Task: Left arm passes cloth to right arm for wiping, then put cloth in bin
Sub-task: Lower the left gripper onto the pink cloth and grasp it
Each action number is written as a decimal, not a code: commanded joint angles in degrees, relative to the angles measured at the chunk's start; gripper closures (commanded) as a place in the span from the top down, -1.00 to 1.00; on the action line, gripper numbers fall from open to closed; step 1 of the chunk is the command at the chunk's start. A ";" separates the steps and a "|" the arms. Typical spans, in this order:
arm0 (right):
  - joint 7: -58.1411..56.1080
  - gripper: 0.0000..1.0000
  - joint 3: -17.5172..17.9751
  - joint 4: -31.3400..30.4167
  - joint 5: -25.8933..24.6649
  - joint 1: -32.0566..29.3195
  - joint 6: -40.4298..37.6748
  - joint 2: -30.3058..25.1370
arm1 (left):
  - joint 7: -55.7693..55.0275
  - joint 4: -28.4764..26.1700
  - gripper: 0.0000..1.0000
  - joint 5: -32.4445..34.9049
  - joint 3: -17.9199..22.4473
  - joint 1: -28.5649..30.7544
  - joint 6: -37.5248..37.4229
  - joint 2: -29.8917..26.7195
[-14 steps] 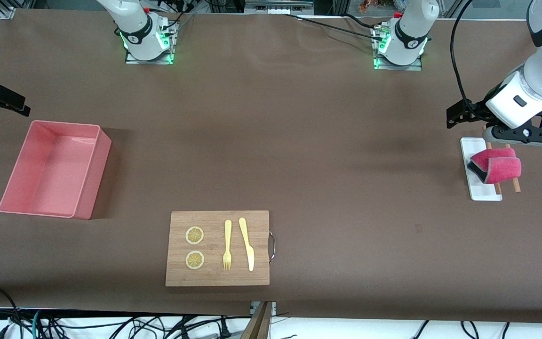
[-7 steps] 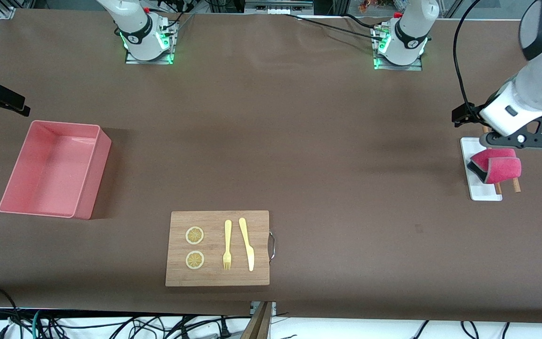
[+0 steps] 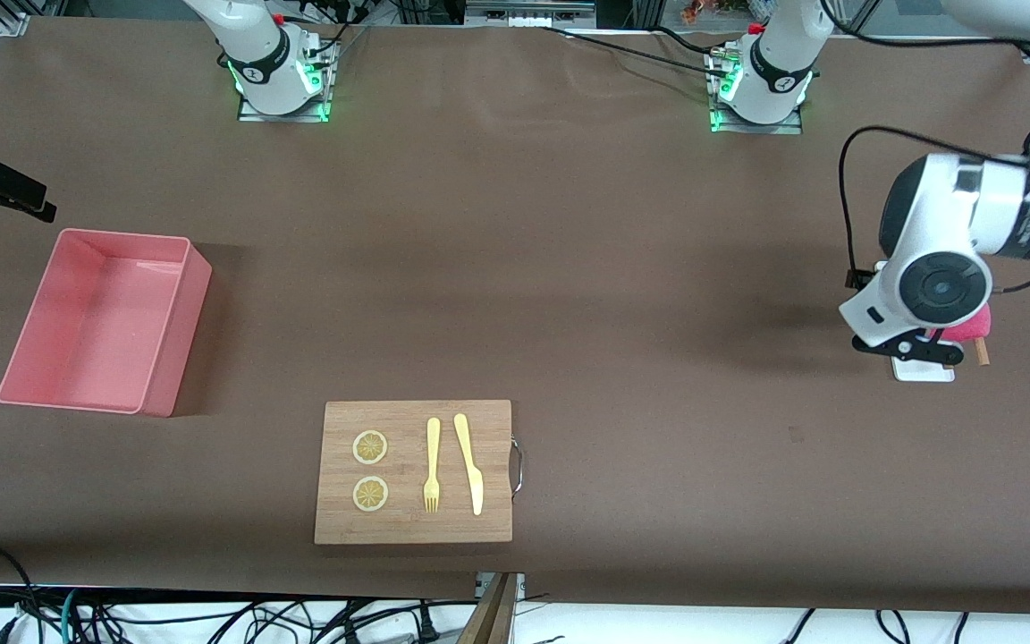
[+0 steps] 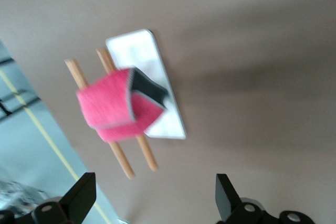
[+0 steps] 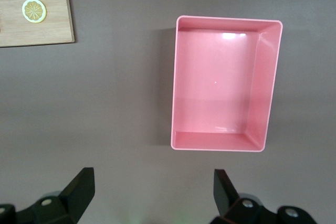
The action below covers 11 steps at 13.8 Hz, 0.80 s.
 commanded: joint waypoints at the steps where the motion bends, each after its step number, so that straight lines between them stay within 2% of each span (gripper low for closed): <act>1: -0.82 1.00 0.14 1.32 0.74 -0.19 0.07 0.68 | -0.11 -6.95 1.00 7.64 -0.16 3.71 10.29 -2.04; 5: -0.82 1.00 0.14 1.32 0.83 -0.10 0.25 0.68 | -0.46 -11.09 1.00 14.76 -0.07 6.89 19.89 -0.90; 11: -0.82 1.00 0.40 1.23 0.75 -0.10 0.77 1.12 | -0.46 -13.47 1.00 15.57 -0.07 8.21 22.98 1.39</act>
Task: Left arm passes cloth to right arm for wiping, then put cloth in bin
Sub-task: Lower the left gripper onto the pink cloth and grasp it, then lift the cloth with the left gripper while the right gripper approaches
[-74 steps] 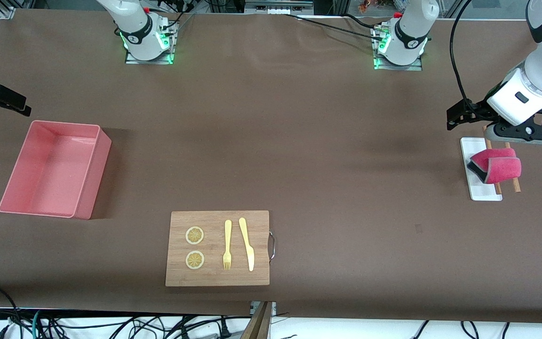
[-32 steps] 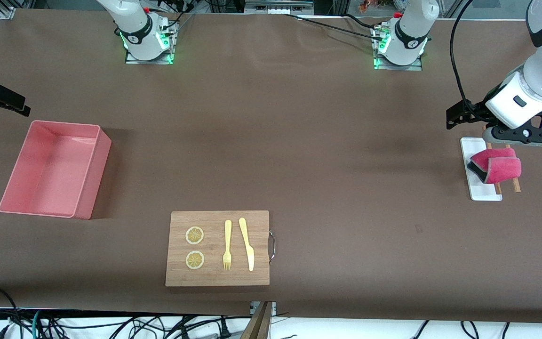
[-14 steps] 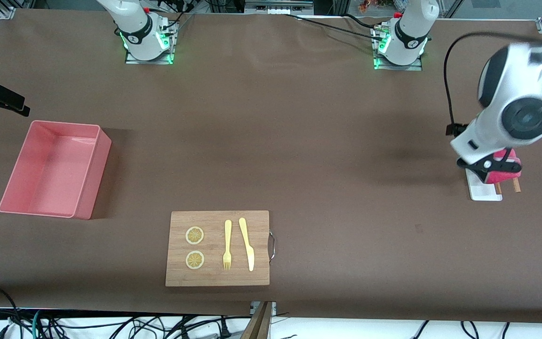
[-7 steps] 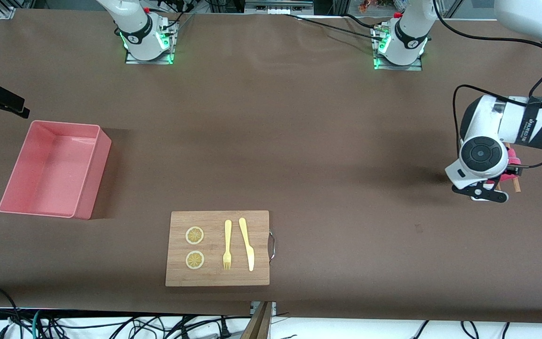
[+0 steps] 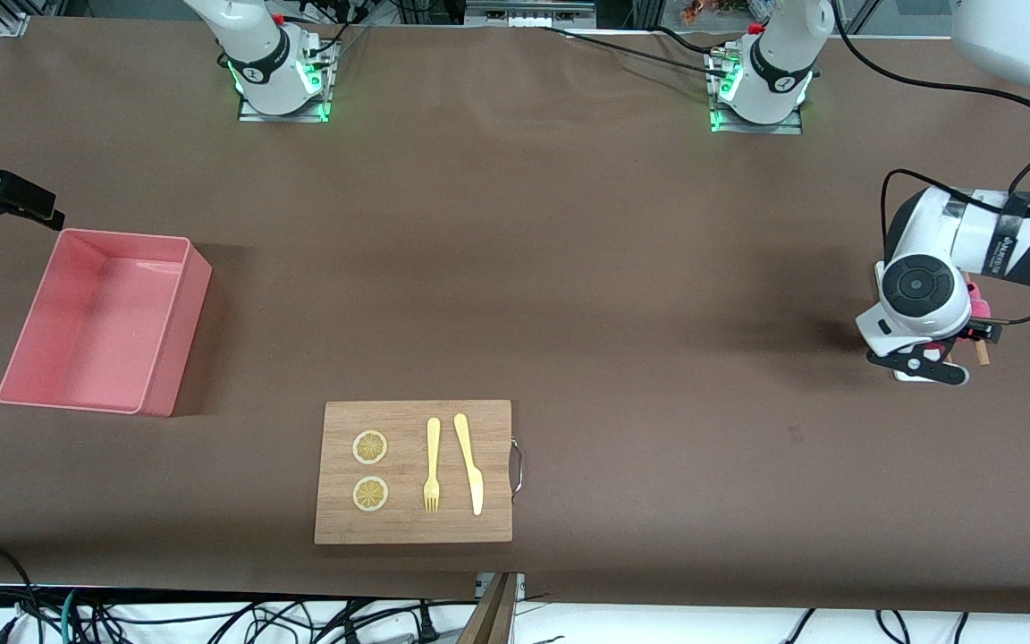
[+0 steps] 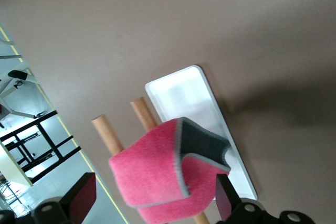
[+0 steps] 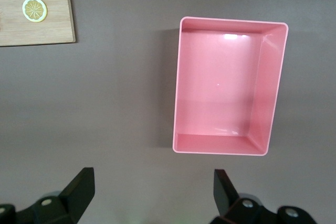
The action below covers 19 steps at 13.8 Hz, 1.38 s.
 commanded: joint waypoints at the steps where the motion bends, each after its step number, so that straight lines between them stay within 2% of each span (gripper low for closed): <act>1: -0.80 1.00 0.11 0.87 0.74 -0.34 0.05 -0.21 | -0.33 -1.71 1.00 2.02 -0.32 1.94 3.20 0.64; 3: -0.71 1.00 0.11 -0.96 0.66 -0.52 0.75 -0.39 | -0.33 -4.16 1.00 5.76 -0.32 4.67 9.43 0.82; 4: -0.71 1.00 0.20 -3.24 0.05 -0.52 2.67 -0.39 | -0.33 -4.17 0.91 8.41 -0.32 4.94 9.37 0.82; 5: -0.89 1.00 0.29 -4.83 -0.05 -0.61 4.17 -0.48 | -0.16 -4.26 0.66 8.78 -0.32 5.12 9.19 0.73; 7: -0.80 1.00 0.29 -5.55 -0.05 -0.61 4.53 -0.13 | -0.07 -4.70 -0.11 8.78 -0.41 5.12 8.49 0.64; 9: -0.80 1.00 0.29 -5.72 0.04 -0.43 5.41 0.14 | 0.37 -4.79 -0.60 8.09 -0.58 5.03 8.31 0.38; 10: 0.15 1.00 0.37 -5.81 0.48 -0.34 5.67 0.22 | 0.63 -4.79 -0.94 8.08 -0.50 5.03 8.31 0.38; 12: 0.60 1.00 2.03 -5.81 1.09 -0.26 5.59 0.31 | 0.72 -4.70 -1.00 8.08 -0.58 4.95 8.05 0.38; 15: 12.43 1.00 4.50 -5.72 1.71 -0.26 5.15 0.31 | 1.51 -3.92 -1.00 7.82 -0.76 4.86 7.09 -0.14; 19: 23.24 1.00 8.27 -5.72 3.72 -0.34 5.15 0.31 | 2.13 -3.47 -1.00 2.81 -2.60 4.59 3.41 -2.69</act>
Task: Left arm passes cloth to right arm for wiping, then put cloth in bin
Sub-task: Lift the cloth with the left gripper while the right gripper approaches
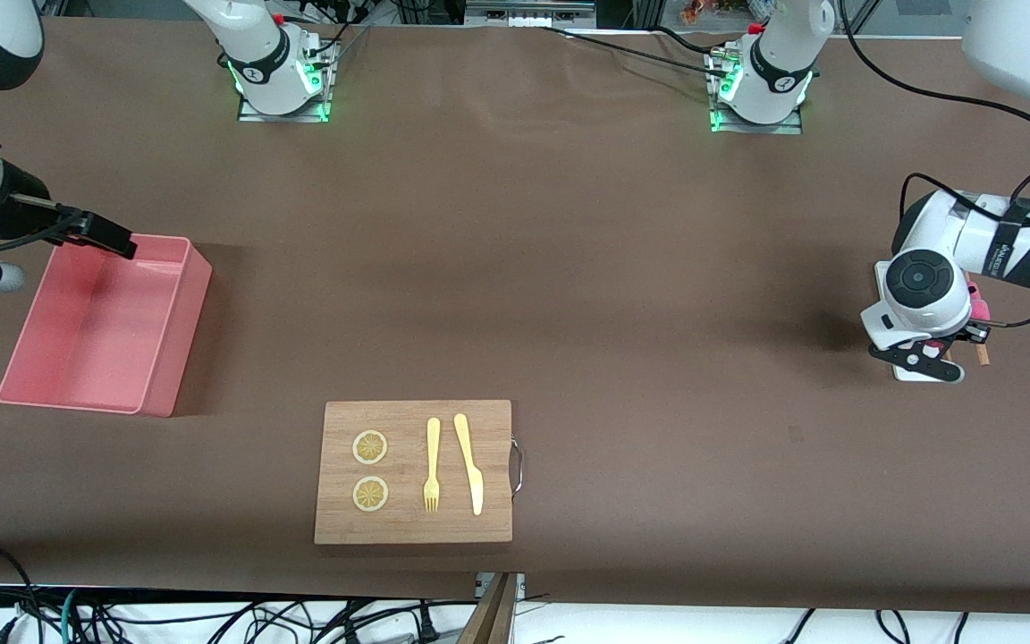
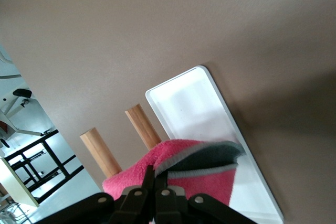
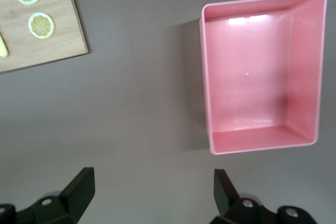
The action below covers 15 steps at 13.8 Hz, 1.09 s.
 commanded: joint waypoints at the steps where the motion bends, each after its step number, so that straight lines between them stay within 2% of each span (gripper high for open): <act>1: 8.90 1.00 2.69 -0.58 2.15 -0.42 0.49 -0.63 | 1.64 0.88 -1.00 -2.74 -1.88 -0.44 -4.26 -2.59; 4: 17.34 1.00 6.03 -0.58 4.95 -0.42 1.19 0.25 | 2.95 5.52 -1.00 -9.05 -4.51 -0.44 -11.36 -3.03; 8: 29.13 1.00 10.07 -0.66 7.25 -0.24 5.58 1.48 | 5.15 14.05 -1.00 -22.49 -7.07 -1.23 -21.13 -2.59; 12: 40.99 0.99 13.85 -0.66 7.25 0.54 10.58 3.41 | 5.07 19.25 -1.00 -38.65 -7.60 -3.60 -24.75 -2.50; 15: 45.31 0.99 13.95 -0.66 7.34 2.30 14.10 4.99 | 4.46 23.72 -1.00 -47.03 -12.07 -6.14 -24.75 -2.50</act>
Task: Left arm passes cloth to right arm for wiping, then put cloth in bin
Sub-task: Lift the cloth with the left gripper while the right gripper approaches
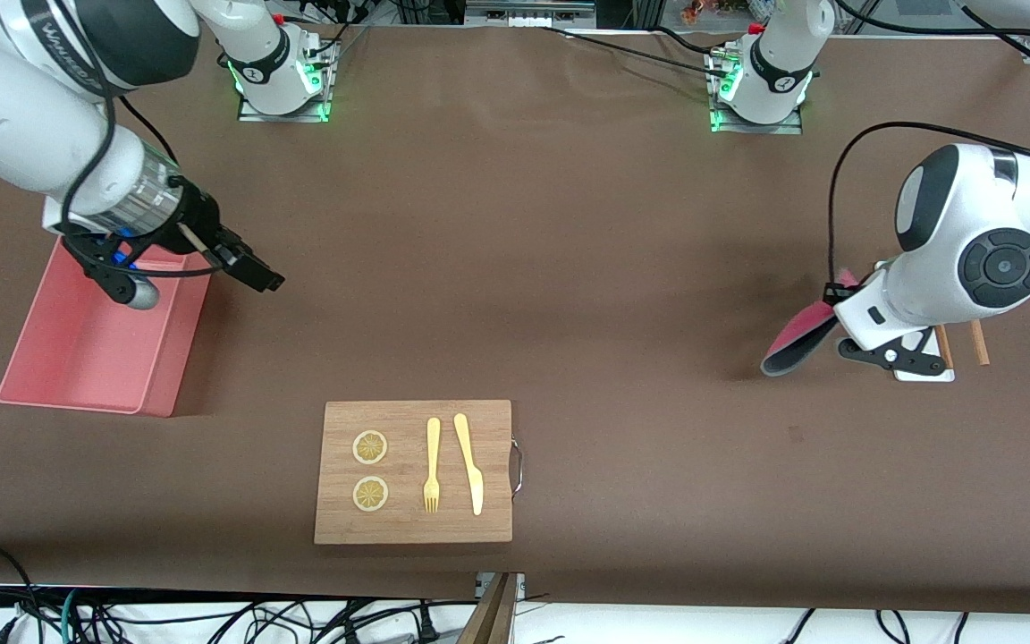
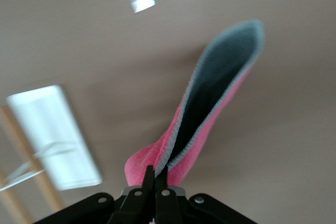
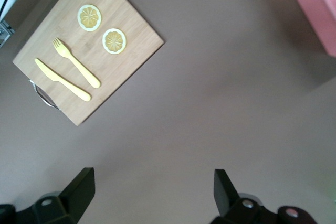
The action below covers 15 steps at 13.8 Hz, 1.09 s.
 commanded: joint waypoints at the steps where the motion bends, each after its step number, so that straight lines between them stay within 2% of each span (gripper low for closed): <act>1: 3.80 0.99 0.12 -0.39 1.34 1.08 3.56 1.26 | -0.04 5.76 -1.00 -6.54 -3.60 -2.41 -1.78 0.39; 4: 8.97 1.00 0.21 -0.39 1.70 3.70 9.18 3.72 | -0.14 8.67 -1.00 -20.94 -3.70 -2.41 -1.69 0.65; 8: 17.42 0.99 0.21 0.05 1.52 8.19 15.60 6.98 | -1.10 13.15 -1.00 -33.88 -5.01 -4.25 -1.60 0.91; 10: 20.85 0.99 0.21 0.05 1.52 10.13 18.77 7.60 | -2.06 14.12 -1.00 -36.45 -4.93 -5.31 -1.52 1.26; 15: 24.12 0.99 3.81 1.19 0.82 10.57 22.21 7.69 | -1.98 15.09 -1.00 -41.90 -4.84 -5.31 -0.99 2.06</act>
